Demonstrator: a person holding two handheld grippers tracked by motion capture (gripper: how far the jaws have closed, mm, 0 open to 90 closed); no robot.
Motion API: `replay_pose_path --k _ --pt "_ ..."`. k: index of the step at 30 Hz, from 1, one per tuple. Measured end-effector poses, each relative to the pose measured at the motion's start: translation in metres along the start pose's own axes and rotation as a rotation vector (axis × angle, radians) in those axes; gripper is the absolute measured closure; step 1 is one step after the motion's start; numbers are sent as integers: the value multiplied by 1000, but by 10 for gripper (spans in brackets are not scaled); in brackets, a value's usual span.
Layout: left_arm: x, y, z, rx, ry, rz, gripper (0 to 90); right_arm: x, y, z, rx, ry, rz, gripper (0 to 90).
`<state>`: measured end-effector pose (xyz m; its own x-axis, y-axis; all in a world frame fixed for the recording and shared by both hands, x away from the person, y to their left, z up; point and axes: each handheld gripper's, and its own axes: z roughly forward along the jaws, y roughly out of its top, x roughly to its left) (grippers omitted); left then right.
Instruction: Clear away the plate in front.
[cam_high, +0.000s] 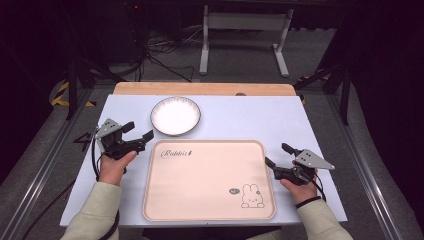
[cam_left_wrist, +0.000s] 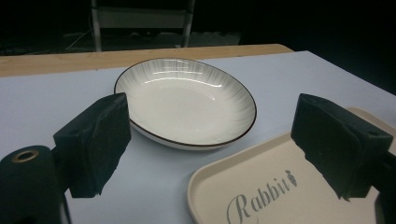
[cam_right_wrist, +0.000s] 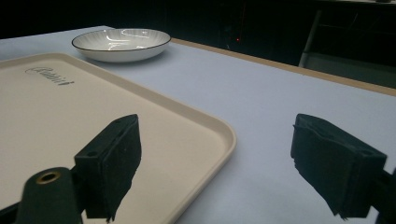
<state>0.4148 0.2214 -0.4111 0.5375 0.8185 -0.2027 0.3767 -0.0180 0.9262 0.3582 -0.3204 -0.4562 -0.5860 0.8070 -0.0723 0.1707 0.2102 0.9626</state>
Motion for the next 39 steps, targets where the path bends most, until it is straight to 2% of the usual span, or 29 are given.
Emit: replay_pose_path --k 3,12,19,28,30,32,39 --pt "0 4 4 5 -1 5 129 0 0 0 -2 2 -1 168" --pt "7 10 29 41 6 -12 132 0 0 -1 -3 -3 4 167" --pt "13 19 34 51 37 -4 144 0 0 -1 -2 -1 3 167" --pt "22 24 41 49 26 -34 150 -1 0 -1 -3 2 7 167" --pt "25 24 43 53 43 -25 172 -1 0 -1 -3 1 8 167" --pt "28 24 45 59 56 -41 198 -1 0 -1 -3 1 8 167" --pt "33 24 56 76 36 -61 217 -1 0 -1 -3 1 8 167"
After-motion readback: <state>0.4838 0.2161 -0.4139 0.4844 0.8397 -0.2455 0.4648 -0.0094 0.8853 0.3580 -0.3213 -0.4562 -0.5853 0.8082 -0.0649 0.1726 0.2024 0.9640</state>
